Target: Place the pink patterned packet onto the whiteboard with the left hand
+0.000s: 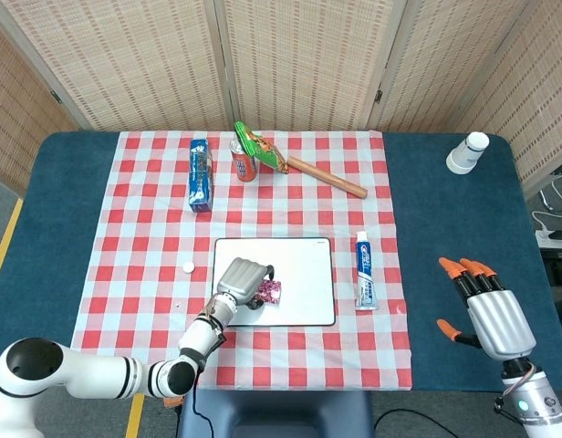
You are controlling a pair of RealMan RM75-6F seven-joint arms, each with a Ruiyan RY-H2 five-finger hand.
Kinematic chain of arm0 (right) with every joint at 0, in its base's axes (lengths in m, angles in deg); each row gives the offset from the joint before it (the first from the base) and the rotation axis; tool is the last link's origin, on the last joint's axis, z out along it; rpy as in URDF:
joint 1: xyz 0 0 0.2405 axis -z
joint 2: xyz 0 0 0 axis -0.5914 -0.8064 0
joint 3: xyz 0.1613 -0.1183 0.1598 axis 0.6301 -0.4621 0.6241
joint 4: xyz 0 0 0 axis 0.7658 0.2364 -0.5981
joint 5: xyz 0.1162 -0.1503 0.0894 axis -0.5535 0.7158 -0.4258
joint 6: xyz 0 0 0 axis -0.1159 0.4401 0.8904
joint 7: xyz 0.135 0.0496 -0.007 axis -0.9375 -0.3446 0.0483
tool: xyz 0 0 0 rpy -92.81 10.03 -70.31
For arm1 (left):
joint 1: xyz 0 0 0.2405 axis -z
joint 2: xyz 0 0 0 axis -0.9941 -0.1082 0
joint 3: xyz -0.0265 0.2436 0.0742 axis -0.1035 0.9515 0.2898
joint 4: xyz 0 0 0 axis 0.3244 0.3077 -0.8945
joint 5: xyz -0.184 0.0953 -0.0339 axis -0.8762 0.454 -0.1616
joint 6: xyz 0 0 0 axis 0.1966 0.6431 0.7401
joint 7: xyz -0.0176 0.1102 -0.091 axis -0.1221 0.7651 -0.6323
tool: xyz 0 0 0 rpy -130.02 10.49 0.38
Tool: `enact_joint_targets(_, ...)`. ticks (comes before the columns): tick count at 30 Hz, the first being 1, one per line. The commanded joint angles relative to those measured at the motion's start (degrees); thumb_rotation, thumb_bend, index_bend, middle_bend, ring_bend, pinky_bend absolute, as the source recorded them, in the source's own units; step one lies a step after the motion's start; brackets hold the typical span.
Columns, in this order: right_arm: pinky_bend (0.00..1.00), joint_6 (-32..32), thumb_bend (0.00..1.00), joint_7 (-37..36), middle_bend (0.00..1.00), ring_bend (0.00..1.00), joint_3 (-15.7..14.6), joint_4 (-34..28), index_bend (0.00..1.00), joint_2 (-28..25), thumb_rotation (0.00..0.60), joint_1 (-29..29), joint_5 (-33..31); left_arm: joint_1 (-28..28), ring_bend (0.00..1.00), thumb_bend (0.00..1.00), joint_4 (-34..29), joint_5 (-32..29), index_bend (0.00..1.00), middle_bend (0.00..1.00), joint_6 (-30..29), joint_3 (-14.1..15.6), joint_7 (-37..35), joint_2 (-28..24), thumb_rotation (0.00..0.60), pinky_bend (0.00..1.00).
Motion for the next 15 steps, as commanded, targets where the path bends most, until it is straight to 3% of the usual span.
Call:
enact_joint_targets(1,0.17,0.14,0.15,-0.30,0.16,0.12,0.11,0.10,0.01,-0.11,0.546,-0.08,-0.26,0.61,0.99,0.26,2.40,-0.01,0.40,0.95,-0.81,-0.35,-0.34,1.54,0.600,0.95)
enact_joint_targets(10,0.17,0.58,0.15,-0.39,0.16,0.12,0.24,0.05,0.01,-0.21,0.547,-0.30,-0.73,0.43,0.99,0.26,5.14,0.42,0.38,0.95,-0.83,-0.18,-0.66,1.60,0.600,0.95)
enact_joint_targets(15,0.17,0.65,0.15,-0.06,0.16,0.12,0.20,-0.09,0.01,-0.09,0.547,-0.35,-0.71,0.08,0.98,0.26,5.97,1.13,0.26,0.93,-0.33,-0.10,-1.59,1.79,0.600,0.94)
